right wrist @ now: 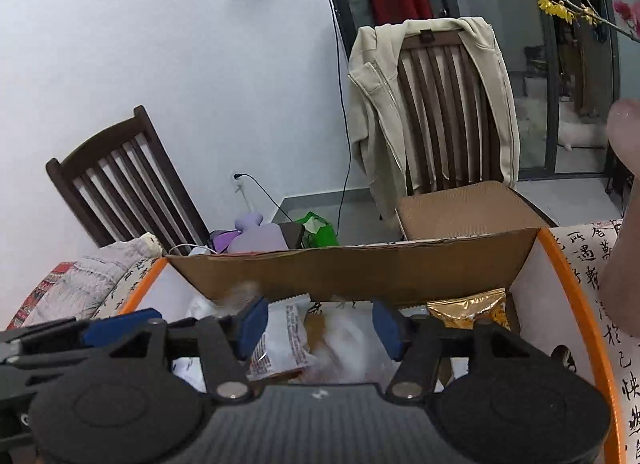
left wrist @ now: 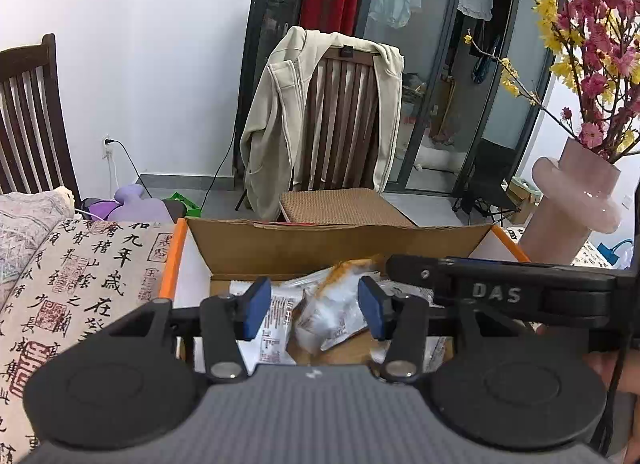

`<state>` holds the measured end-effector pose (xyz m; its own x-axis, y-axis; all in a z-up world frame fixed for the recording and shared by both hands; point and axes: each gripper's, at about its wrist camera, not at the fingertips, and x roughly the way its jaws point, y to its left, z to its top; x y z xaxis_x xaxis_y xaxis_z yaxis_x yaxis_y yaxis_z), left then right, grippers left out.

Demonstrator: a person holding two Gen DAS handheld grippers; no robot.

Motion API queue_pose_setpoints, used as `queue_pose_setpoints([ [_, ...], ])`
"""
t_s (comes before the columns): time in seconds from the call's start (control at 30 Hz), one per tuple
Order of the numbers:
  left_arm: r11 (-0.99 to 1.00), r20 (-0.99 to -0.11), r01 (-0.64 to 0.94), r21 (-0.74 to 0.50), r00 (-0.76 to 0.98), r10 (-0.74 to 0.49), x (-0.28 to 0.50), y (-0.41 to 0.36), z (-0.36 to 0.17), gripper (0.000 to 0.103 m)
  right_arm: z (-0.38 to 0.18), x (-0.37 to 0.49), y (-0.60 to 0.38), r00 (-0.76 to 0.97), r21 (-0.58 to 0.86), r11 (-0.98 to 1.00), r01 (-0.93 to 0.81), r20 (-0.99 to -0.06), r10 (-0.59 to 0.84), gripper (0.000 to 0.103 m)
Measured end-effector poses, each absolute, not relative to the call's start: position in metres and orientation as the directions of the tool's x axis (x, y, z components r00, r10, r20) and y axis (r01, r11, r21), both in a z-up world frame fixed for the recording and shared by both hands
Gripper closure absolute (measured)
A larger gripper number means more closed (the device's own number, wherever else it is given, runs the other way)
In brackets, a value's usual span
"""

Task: Organize snacks
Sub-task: 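Lower both packets into the red box and open both grippers, then move both grippers back over the snack pile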

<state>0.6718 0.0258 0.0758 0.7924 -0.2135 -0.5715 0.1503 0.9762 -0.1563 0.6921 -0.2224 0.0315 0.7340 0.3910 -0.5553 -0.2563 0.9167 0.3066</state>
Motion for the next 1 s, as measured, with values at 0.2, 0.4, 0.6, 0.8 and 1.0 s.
queue_pose_setpoints([
  [0.2,0.984,-0.581,0.115,-0.134,0.796,-0.172,0.649,0.03,0.095,0.052,0.044,0.676,-0.238,0.76,0.311,0.916,-0.253,-0.522,0.387,0.039],
  [0.4,0.99,-0.517,0.112,-0.09,0.844,-0.143,0.596,0.036,0.129,0.041,0.067,0.637,-0.261,0.786,0.248,0.931,-0.269,-0.502,0.361,0.028],
  [0.6,0.99,-0.446,0.136,-0.047,0.884,-0.143,0.528,0.029,0.166,0.024,0.089,0.576,-0.288,0.812,0.224,0.932,-0.286,-0.46,0.36,0.02],
  [0.8,0.985,-0.423,0.17,0.001,0.893,-0.153,0.456,0.012,0.188,0.019,0.108,0.504,-0.303,0.837,0.169,0.926,-0.338,-0.395,0.378,0.01],
  [1.0,0.977,-0.376,0.213,-0.004,0.905,-0.199,0.382,0.008,0.21,0.008,0.124,0.427,-0.312,0.833,0.136,0.899,-0.417,-0.338,0.438,0.004],
])
